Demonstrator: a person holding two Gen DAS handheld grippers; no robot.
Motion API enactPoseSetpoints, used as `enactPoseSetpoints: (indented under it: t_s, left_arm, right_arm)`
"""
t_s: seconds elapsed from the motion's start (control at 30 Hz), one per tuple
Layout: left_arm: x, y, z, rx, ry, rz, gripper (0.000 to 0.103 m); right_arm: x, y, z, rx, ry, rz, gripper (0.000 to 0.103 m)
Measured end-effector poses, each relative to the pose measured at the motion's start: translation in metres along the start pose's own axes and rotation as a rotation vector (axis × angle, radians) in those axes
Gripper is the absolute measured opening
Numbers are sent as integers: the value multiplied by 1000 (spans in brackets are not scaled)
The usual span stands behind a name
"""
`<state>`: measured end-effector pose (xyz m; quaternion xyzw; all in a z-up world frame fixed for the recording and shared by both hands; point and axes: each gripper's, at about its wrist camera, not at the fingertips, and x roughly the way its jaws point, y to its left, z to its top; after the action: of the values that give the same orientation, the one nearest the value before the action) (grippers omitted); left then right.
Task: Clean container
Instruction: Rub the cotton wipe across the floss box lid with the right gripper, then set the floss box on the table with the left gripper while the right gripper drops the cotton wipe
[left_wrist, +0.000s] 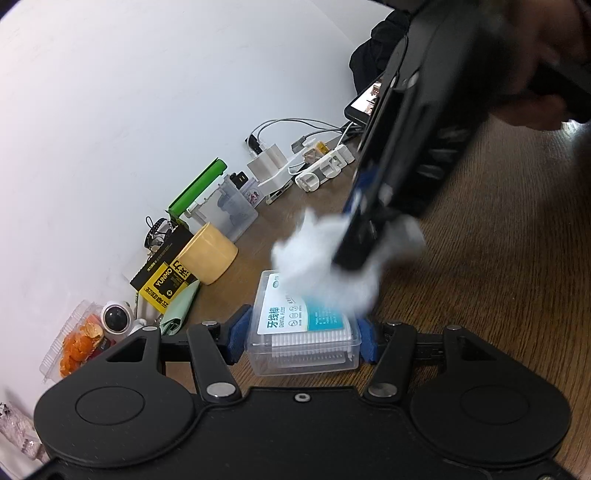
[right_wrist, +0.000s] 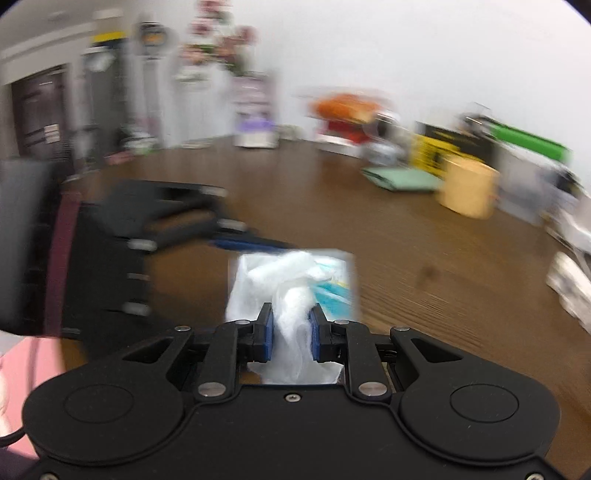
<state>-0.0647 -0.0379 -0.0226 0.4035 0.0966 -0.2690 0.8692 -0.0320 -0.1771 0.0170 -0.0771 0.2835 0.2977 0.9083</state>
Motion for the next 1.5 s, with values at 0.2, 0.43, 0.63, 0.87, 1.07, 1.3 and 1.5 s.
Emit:
enactPoseSetpoints:
  t_s: [0.2, 0.43, 0.63, 0.87, 1.07, 1.3, 1.5]
  left_arm:
    - [9, 24, 1, -142, 55, -3, 57]
    - [57, 89, 17, -469, 167, 135, 57]
    - [126, 151, 10, -793, 283, 256, 56]
    - [169, 163, 2, -854, 393, 214, 57]
    - [180, 156, -3, -860, 442, 162, 58]
    - [177, 157, -3, -842, 512, 215, 89]
    - [101, 180, 7, -969, 382, 244, 96]
  right_arm:
    - [-21, -38, 0, 114, -72, -168, 20]
    - [-38, -32, -7, 135, -119, -119, 20]
    - [-44, -35, -16, 152, -113, -117, 20]
    - [-57, -50, -21, 171, -111, -166, 20]
    - [-52, -54, -17, 177, -113, -169, 20]
    - [-41, -48, -5, 156, -113, -164, 20]
    - [-24, -83, 39, 224, -170, -216, 20]
